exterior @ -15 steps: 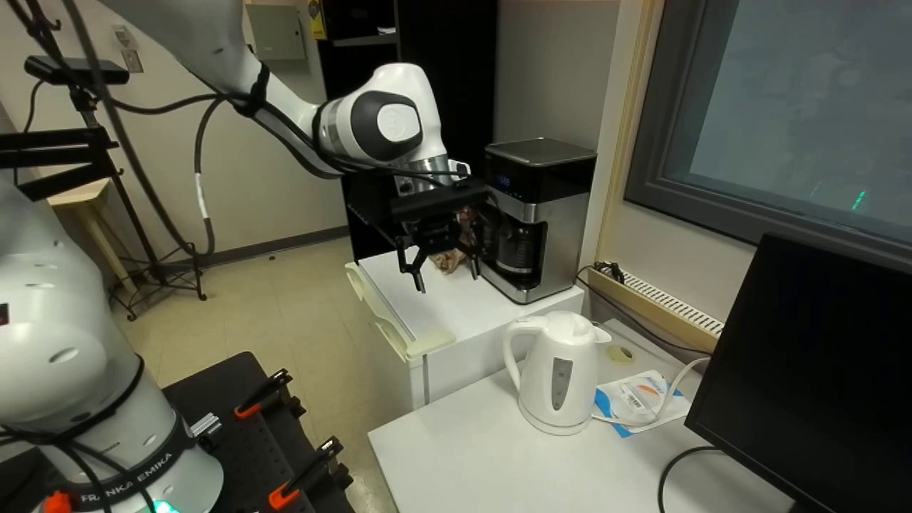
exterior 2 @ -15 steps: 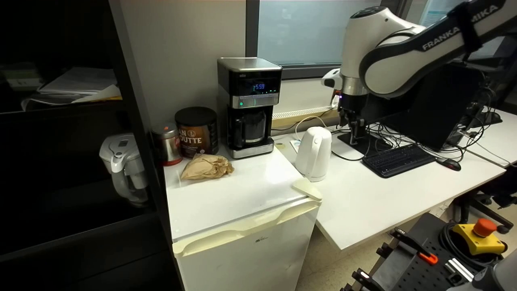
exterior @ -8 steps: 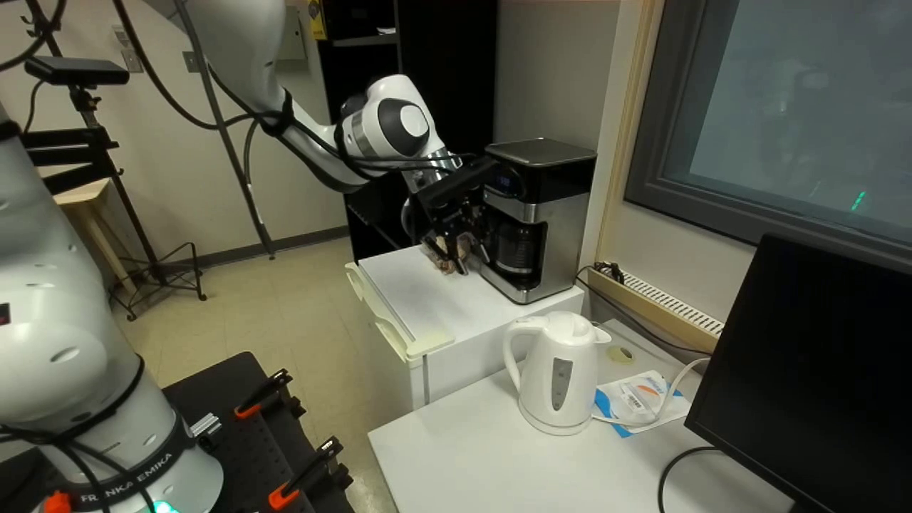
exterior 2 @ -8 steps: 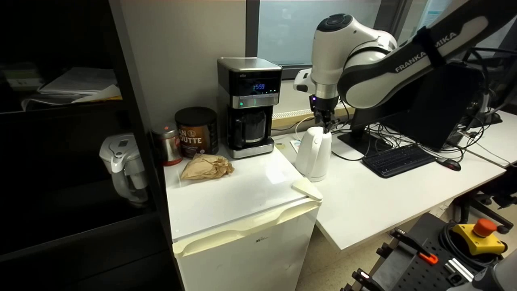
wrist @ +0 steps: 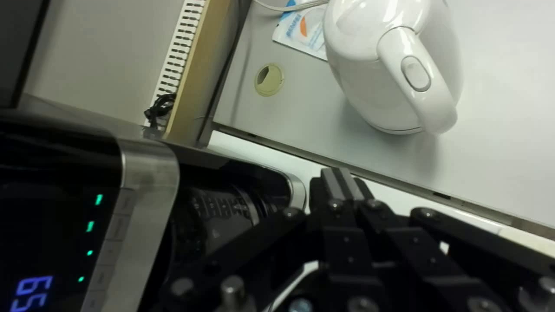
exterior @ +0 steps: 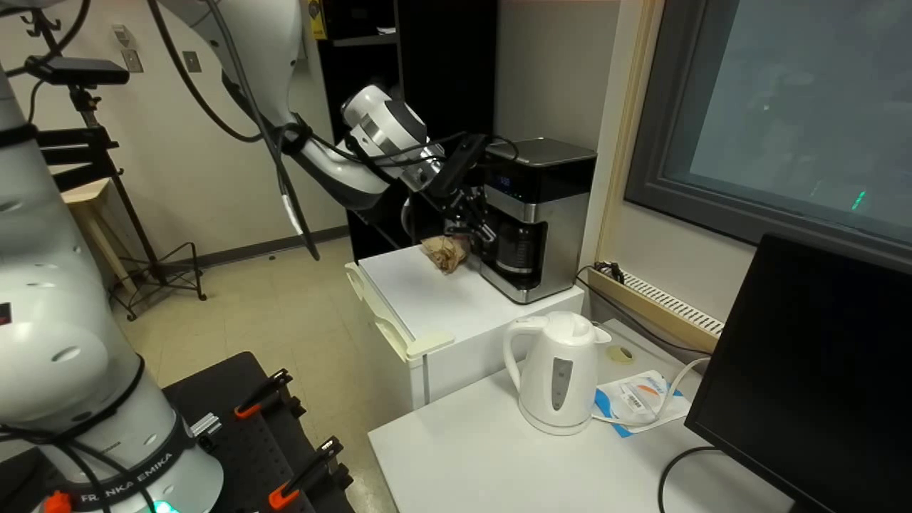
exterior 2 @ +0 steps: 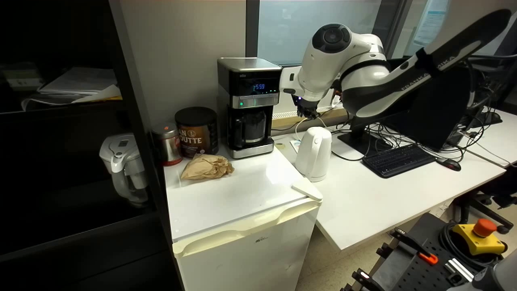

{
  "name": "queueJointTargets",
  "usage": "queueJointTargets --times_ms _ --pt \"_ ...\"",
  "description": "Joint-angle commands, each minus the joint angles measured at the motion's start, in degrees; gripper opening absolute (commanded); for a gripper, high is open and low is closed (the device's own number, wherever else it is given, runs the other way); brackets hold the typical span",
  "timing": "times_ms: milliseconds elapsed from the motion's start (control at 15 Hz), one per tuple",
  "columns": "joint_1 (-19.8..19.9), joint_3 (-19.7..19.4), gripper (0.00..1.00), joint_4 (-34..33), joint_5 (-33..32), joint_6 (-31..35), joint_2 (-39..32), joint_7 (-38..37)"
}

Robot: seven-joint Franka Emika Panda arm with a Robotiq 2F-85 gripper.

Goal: Press the button on the coffee machine

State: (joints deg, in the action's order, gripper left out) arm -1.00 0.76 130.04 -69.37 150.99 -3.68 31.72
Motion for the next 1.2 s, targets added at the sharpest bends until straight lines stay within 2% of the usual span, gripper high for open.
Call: queueJointTargets --times_ms 0,667,1133 --pt "-0.67 0.41 0.01 -1.64 -8.27 2.17 -1.02 -7.08" --pt "-1.53 1.37 0.01 -3.98 -39.96 2.93 -1.66 -31.29" --pt "-0.40 1.15 0.00 -7.47 -54.04 4.32 -5.26 -44.60"
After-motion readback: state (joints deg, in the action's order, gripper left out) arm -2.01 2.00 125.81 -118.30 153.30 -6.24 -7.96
